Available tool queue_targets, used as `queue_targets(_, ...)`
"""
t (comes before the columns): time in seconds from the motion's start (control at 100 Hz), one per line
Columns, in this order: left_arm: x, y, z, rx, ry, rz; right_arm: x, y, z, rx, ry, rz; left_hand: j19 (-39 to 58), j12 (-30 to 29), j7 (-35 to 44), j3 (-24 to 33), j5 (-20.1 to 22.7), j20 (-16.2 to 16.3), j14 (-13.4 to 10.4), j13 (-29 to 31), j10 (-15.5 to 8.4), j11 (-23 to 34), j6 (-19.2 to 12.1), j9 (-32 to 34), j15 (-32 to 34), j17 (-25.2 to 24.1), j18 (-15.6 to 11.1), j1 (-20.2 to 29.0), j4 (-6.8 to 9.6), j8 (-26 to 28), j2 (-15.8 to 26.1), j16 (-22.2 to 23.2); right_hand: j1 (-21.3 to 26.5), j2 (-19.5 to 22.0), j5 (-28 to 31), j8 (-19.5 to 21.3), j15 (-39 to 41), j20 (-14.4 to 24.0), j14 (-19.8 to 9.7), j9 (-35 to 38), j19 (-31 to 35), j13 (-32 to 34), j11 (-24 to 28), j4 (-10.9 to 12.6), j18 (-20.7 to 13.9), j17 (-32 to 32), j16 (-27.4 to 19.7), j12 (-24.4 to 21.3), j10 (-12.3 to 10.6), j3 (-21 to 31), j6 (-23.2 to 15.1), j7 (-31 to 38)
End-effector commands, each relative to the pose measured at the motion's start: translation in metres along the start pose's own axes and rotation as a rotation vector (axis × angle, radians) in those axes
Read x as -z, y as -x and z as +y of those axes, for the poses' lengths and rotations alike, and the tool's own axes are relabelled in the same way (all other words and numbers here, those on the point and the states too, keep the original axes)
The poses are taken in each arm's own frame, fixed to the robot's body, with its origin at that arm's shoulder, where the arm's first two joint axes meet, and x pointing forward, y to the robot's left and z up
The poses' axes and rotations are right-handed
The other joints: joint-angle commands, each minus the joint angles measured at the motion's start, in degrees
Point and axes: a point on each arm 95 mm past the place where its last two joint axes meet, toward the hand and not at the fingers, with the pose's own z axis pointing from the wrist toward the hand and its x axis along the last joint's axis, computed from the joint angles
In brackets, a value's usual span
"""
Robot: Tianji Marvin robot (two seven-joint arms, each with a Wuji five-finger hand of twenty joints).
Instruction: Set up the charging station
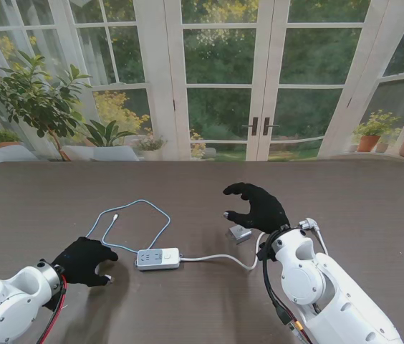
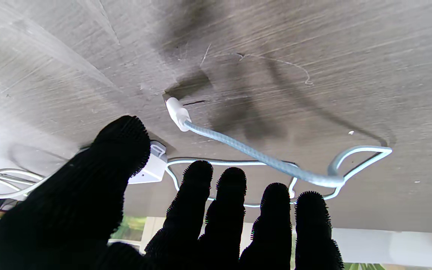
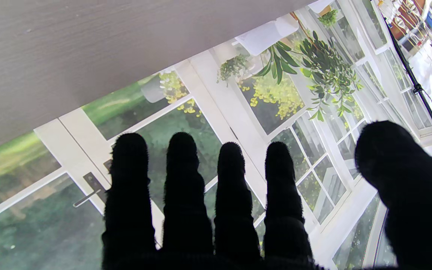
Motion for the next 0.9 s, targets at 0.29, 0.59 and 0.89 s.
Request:
queue_targets(0.29, -0.005, 0.003, 0.005, 0.002, 0.057, 0.001, 0.0, 0.0, -0.005, -0.02, -0.016, -0.006, 4.82, 0.29, 1.14, 0.65, 1.35, -1.89, -0.98, 1.72, 0.31, 0.74, -0.12, 0.2, 1.69, -0.76, -1.4, -2.39, -1.95, 1.05, -2.18, -0.63, -1.57, 1.12, 1.57, -0.12, 0.51, 0.02, -0.39, 0.64, 2.14, 1.36, -0.39, 2.27, 1.05, 0.39, 0.29, -0.25, 0.58, -1.21, 0.43, 0.32)
queue_targets(0.59, 0.002, 0.002, 0.005, -0.019, 0.055, -0.009, 0.0, 0.001, -0.005, -0.028, -0.022, -0.01, 7.02, 1.18, 2.76, -0.43, 2.93, -2.51, -0.83, 3.31, 0.85, 1.36, 0.04, 1.74, 2.96, -0.05, -1.23, -4.17, -2.07, 2.66, -1.62, 0.01, -1.56, 1.36, 1.72, -0.12, 0.6, 0.0, -0.38, 0.7, 2.25, 1.55, -0.4, 2.31, 1.03, 0.46, 0.34, -0.25, 0.66, -1.29, 0.59, 0.31)
queue_targets(0.89, 0.008, 0.001, 0.003, -0.046, 0.074, -0.023, 0.0, 0.001, -0.006, -0.038, -0.025, -0.015, 9.87, 3.3, 6.78, -2.2, 6.63, -3.15, -0.82, 5.6, 1.23, 2.52, -0.62, 4.43, 4.82, 0.77, -1.47, -5.25, -1.83, 7.08, -1.46, 1.36, -1.51, 1.53, 1.77, -0.09, 0.63, -0.03, -0.24, 0.74, 2.37, 1.59, -0.35, 2.34, 1.08, 0.51, 0.36, -0.22, 0.69, -1.32, 0.85, 0.34)
